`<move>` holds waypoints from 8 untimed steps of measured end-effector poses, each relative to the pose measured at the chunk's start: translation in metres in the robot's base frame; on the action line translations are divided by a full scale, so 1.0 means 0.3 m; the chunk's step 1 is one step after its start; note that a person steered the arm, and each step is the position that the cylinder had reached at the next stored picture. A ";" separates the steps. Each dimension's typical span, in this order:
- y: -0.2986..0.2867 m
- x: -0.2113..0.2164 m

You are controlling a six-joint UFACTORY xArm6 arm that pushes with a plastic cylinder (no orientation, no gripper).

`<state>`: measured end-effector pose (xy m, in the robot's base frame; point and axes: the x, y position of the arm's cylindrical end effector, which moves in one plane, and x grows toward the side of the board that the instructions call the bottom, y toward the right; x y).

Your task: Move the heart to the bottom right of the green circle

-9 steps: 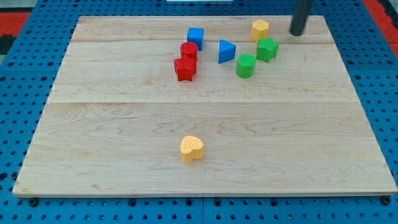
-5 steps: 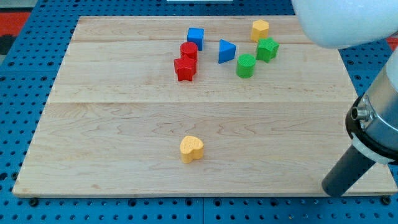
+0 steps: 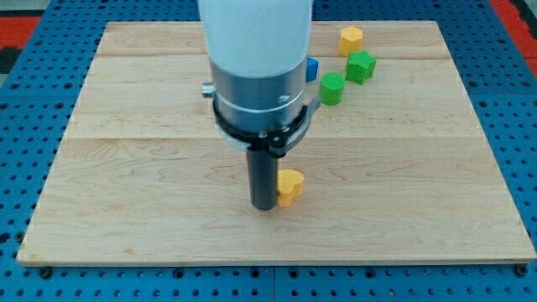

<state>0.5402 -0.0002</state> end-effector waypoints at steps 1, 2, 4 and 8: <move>0.132 -0.118; 0.240 -0.219; 0.324 -0.105; 0.508 -0.311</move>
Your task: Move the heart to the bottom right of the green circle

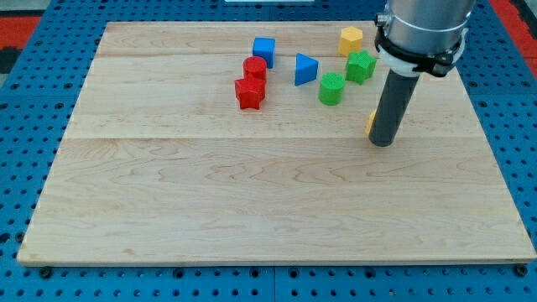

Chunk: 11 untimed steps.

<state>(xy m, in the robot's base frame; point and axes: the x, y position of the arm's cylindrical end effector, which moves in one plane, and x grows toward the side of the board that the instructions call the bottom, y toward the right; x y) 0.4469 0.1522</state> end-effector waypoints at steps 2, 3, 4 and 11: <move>0.053 -0.006; 0.015 -0.070; -0.065 -0.078; 0.131 -0.115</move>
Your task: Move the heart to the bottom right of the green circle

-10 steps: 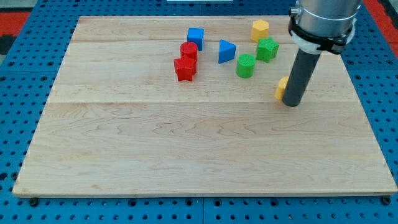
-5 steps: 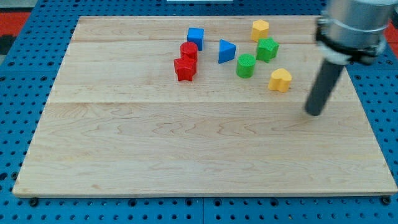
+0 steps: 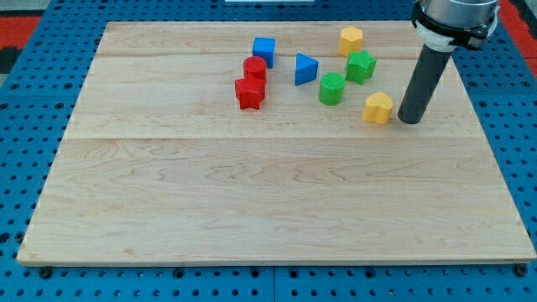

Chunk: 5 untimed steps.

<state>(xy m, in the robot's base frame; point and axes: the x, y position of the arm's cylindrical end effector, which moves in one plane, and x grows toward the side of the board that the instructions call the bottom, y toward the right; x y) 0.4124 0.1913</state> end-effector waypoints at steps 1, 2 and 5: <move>-0.052 0.000; -0.115 0.002; -0.214 0.084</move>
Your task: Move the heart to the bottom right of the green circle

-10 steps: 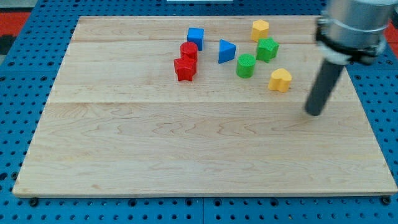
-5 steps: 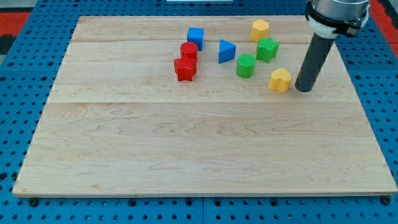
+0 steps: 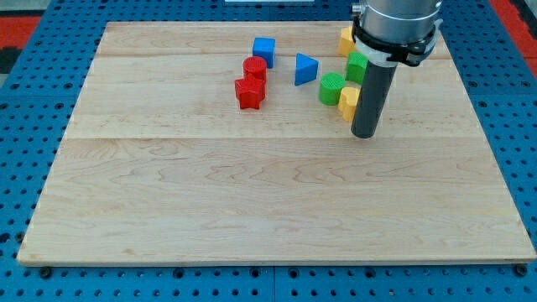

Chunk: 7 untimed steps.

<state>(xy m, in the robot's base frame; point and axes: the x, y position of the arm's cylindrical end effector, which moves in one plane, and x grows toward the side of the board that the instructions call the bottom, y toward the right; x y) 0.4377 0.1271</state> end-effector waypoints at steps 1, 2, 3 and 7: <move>0.005 0.000; 0.181 0.049; 0.253 0.042; -0.362 0.137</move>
<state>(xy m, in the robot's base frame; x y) 0.4787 0.0186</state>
